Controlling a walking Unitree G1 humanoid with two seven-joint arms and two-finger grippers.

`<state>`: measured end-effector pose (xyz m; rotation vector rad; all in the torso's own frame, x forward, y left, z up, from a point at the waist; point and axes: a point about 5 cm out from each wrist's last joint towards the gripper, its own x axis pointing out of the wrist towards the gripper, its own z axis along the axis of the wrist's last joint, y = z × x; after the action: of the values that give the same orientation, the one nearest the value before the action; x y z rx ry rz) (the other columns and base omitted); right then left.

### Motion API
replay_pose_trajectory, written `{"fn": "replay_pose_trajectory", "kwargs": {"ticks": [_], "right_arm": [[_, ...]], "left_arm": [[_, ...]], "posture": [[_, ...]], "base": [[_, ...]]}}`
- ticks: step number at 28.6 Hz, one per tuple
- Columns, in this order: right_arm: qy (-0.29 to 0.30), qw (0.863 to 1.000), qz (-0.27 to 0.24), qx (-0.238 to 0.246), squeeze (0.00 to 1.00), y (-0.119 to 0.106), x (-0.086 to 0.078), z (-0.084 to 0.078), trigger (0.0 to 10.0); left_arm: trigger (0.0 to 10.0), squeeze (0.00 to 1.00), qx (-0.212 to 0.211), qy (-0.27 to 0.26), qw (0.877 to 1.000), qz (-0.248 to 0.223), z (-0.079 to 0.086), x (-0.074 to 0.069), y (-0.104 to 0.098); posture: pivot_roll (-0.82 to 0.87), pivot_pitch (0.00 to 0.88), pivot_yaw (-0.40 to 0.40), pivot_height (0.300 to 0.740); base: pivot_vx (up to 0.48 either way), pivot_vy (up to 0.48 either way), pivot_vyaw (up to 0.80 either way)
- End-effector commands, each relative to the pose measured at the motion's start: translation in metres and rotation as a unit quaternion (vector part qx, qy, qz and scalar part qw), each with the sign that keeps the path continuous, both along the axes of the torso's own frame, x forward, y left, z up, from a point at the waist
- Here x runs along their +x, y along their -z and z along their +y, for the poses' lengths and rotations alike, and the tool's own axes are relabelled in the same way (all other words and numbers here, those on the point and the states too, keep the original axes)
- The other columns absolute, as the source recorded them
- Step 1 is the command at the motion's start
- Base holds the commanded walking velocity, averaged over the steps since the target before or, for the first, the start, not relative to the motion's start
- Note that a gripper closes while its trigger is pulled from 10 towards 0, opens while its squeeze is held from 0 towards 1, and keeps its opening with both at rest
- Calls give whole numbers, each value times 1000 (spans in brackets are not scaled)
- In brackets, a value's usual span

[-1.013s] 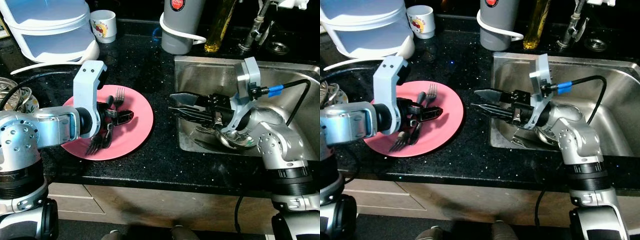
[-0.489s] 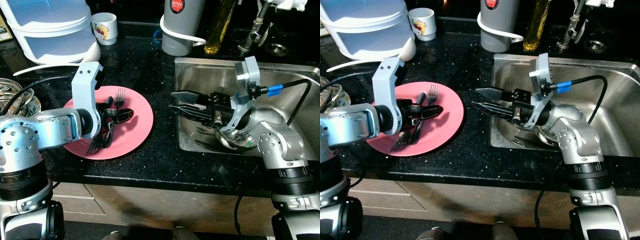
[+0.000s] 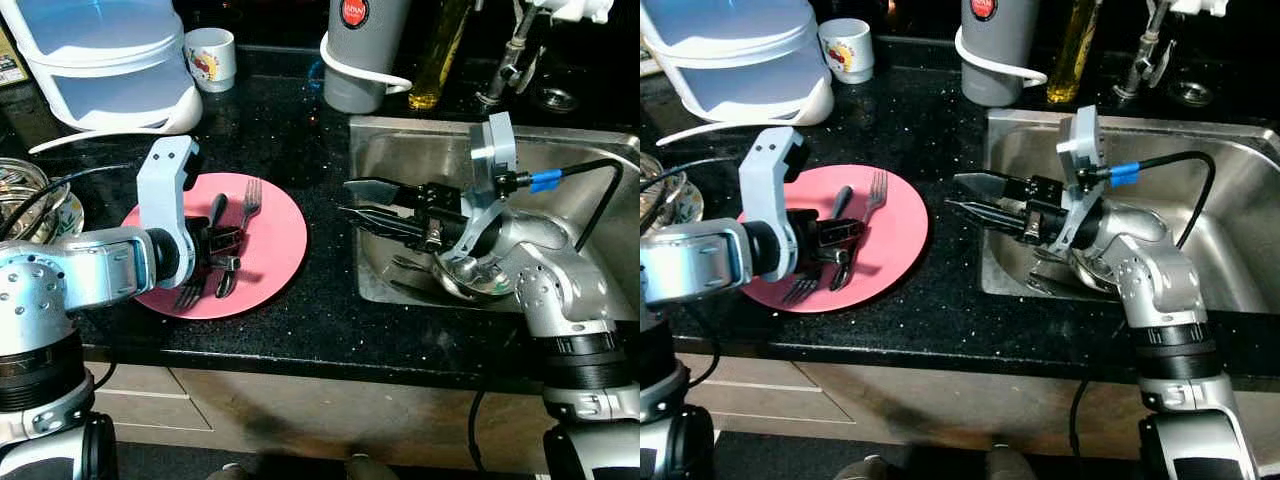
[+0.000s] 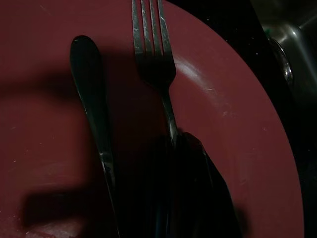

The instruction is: Kitchen organization

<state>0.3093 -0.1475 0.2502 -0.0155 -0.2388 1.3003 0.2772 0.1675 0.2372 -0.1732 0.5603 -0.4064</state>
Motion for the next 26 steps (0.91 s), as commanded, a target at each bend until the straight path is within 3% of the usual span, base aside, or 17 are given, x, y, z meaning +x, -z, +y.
{"fn": "replay_pose_trajectory", "kwargs": {"ticks": [1,5,7,9,14,17,20,25,26], "right_arm": [[6,1000,-6,2,0,-2,2,-2,10000],[10,1000,-6,3,0,-2,2,-2,10000],[14,1000,-7,4,0,-2,3,-2,10000],[15,1000,-7,4,0,-2,4,-2,10000],[23,999,-12,24,0,-7,6,-2,10000],[24,999,-12,28,0,-8,6,-2,10000],[32,997,-18,66,0,-17,8,-5,10000],[64,991,-22,116,0,-27,15,-10,10000],[76,986,-16,151,0,-33,18,-14,10000]], "left_arm": [[0,0,26,-5,998,65,4,-2,24],[0,0,28,-9,998,62,5,-2,22],[0,0,26,-18,999,18,2,3,3],[0,0,25,-18,999,9,2,4,-1],[0,0,-15,-24,995,-94,-3,9,-45],[0,0,-20,-23,994,-104,-4,8,-49],[0,0,-63,-19,987,-144,-5,8,-64],[0,0,-82,3,983,-165,-9,6,-70],[0,0,-89,16,981,-174,-12,4,-72]], "posture": [[71,121,-17,740],[72,121,-17,740],[71,123,-19,740],[71,123,-19,740],[71,122,-21,740],[70,122,-22,740],[72,122,-24,740],[69,120,-25,740],[70,121,-25,740]], "base": [[0,0,0],[0,0,0],[0,0,0],[0,0,0],[0,0,0],[0,0,0],[0,0,0],[0,0,0],[0,0,0]]}}
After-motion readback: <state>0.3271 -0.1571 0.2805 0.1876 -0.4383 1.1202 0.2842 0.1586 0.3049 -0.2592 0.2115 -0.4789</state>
